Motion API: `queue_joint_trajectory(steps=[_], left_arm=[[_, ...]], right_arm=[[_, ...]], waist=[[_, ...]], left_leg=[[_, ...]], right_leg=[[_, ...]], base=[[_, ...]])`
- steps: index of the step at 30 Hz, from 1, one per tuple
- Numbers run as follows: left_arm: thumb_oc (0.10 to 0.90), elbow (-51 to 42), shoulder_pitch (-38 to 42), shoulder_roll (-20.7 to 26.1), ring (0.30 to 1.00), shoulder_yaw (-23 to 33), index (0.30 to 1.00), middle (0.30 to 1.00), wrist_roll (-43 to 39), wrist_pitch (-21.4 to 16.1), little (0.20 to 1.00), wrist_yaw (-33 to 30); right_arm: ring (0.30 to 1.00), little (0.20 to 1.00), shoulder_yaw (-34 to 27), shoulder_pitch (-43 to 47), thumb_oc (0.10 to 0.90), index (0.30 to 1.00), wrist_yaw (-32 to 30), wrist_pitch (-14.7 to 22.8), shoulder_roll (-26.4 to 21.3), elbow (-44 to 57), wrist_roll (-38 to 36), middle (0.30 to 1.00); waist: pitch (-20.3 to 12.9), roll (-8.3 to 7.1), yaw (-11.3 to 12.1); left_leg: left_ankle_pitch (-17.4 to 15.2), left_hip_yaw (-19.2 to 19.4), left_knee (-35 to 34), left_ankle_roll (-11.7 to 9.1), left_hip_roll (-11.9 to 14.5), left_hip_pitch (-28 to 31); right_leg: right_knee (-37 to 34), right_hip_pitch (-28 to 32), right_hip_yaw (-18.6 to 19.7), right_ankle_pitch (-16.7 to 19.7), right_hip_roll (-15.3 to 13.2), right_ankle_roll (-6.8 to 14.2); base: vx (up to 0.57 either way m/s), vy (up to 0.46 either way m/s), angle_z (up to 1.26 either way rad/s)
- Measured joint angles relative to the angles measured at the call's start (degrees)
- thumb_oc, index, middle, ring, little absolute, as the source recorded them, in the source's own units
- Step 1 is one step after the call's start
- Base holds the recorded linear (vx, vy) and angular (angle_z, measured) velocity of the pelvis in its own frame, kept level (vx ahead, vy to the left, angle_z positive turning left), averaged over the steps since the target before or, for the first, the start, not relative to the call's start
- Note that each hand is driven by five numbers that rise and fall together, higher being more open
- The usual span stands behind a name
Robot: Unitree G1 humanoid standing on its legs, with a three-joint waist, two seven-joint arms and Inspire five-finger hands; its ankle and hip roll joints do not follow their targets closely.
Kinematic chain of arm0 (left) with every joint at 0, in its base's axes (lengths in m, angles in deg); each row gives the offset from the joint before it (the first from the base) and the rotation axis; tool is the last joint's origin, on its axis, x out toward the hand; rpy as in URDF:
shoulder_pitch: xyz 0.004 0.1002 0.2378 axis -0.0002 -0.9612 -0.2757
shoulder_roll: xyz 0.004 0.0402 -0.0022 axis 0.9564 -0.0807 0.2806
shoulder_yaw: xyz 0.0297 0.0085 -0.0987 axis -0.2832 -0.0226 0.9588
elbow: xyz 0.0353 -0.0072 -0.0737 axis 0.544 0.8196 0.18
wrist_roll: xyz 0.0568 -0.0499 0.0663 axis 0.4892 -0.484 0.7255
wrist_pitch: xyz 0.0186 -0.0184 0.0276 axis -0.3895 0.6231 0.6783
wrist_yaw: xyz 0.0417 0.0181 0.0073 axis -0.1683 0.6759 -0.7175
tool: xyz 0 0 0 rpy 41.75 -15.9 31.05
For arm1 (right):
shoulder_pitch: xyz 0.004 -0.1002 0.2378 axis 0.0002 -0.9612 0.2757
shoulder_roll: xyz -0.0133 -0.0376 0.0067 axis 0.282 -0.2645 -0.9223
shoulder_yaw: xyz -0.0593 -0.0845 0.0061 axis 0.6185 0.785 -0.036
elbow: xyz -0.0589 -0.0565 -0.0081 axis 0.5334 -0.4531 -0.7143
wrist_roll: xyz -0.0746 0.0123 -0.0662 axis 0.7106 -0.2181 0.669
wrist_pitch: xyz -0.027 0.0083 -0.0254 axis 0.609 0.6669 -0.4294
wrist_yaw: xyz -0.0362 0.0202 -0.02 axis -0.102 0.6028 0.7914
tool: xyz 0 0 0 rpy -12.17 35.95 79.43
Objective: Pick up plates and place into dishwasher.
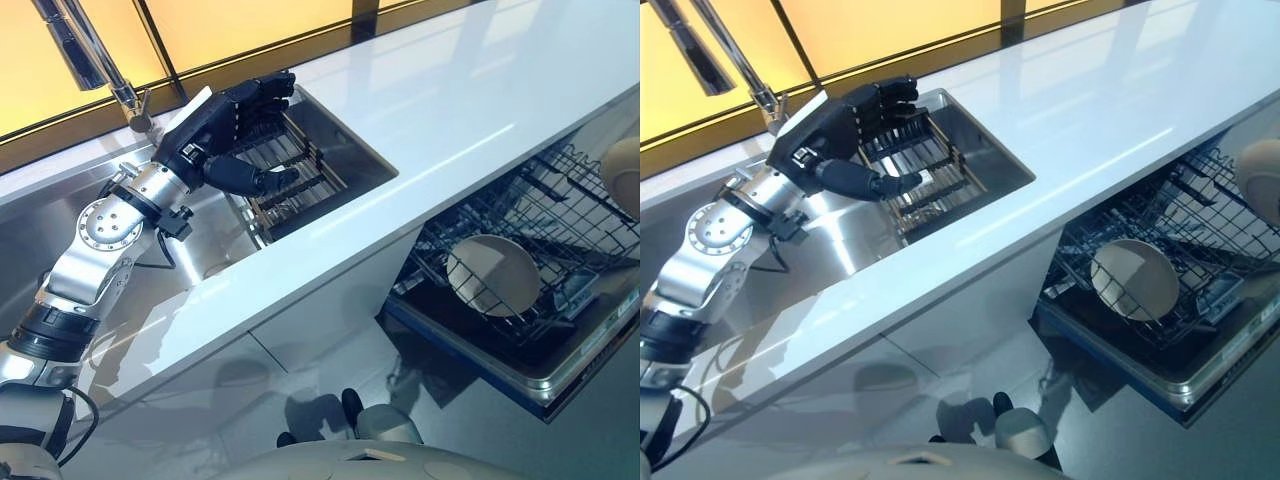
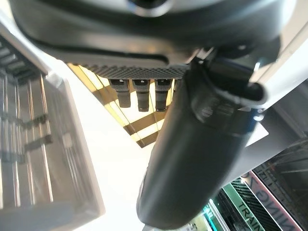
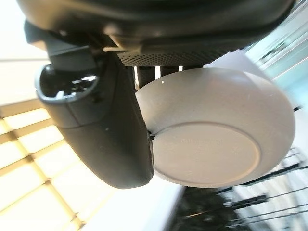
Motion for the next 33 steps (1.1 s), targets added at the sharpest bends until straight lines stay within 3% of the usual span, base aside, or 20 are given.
queue_joint_trajectory(steps=[6,15,21,22,26,33], left_arm=[[0.8,-0.58,2.51,-0.83,0.9,-7.1,0.9,0.9,-0.08,1.43,0.9,1.57],[0.8,-0.88,3.49,-7.85,0.9,-10.58,0.9,0.9,-3.48,1.32,0.9,2.41],[0.8,4.14,2.98,-10.1,0.9,-12.03,0.9,0.9,-6.11,-1.3,0.9,4.89],[0.8,6.58,2.67,-10.13,0.9,-12.35,0.9,0.9,-6.99,-1.58,0.9,4.92],[0.8,8.36,0.02,-10.16,0.9,-12.39,0.9,0.9,-7.61,-2.97,0.9,5.5],[0.8,6.13,0.65,-9.85,0.9,-12.33,0.9,0.9,-9.42,-8.29,0.9,6.0]], right_arm=[[0.3,0.2,3.84,2.47,0.1,0.3,-0.21,-2.05,-0.01,-4.5,3.58,0.3],[0.3,0.2,21.93,14.83,0.1,0.3,-1.19,-5.79,0.01,-12.17,5.89,0.3],[0.3,0.2,28.92,27.9,0.1,0.3,-3.45,-6.79,-0.03,-20.18,5.66,0.3],[0.3,0.2,29.66,30.95,0.1,0.3,-4.25,-6.91,-0.41,-21.13,5.62,0.3],[0.3,0.2,32.14,34.88,0.1,0.3,-5.91,-7.73,-3.22,-22.26,6.44,0.3],[0.3,0.2,38.2,45.09,0.1,0.3,-7.44,-10.66,-8.19,-30.46,10.35,0.3]], waist=[[0.01,-0.01,-0.58],[0.76,1.52,0.46],[3.22,5.49,1.43],[4.46,7.05,1.54],[6.81,10.2,1.88],[10.5,11.95,3.01]], left_leg=[[-0.04,0.6,0.0,-0.05,0.06,-0.02],[-0.02,0.5,0.04,-0.03,-0.02,-0.13],[0.01,0.28,0.02,0.09,-0.15,-0.56],[0.01,0.24,0.01,0.1,-0.16,-0.7],[0.05,0.04,0.25,0.07,-0.12,-1.79],[0.36,-1.55,0.27,0.41,-0.7,-3.69]], right_leg=[[0.0,-0.23,0.21,0.02,0.04,0.02],[0.0,-0.27,0.16,0.04,-0.04,0.02],[0.0,-0.53,0.11,0.1,-0.22,0.11],[0.0,-0.62,0.08,0.11,-0.25,0.11],[0.02,-1.68,-0.01,0.53,-0.2,-0.28],[0.02,-3.63,-0.07,0.85,-0.92,0.17]], base=[[-0.01,-0.068,-0.06],[-0.02,-0.087,0.01],[-0.02,-0.002,0.02],[0.0,0.0,0.0],[0.0,0.0,0.0],[-0.05,0.028,0.0]])
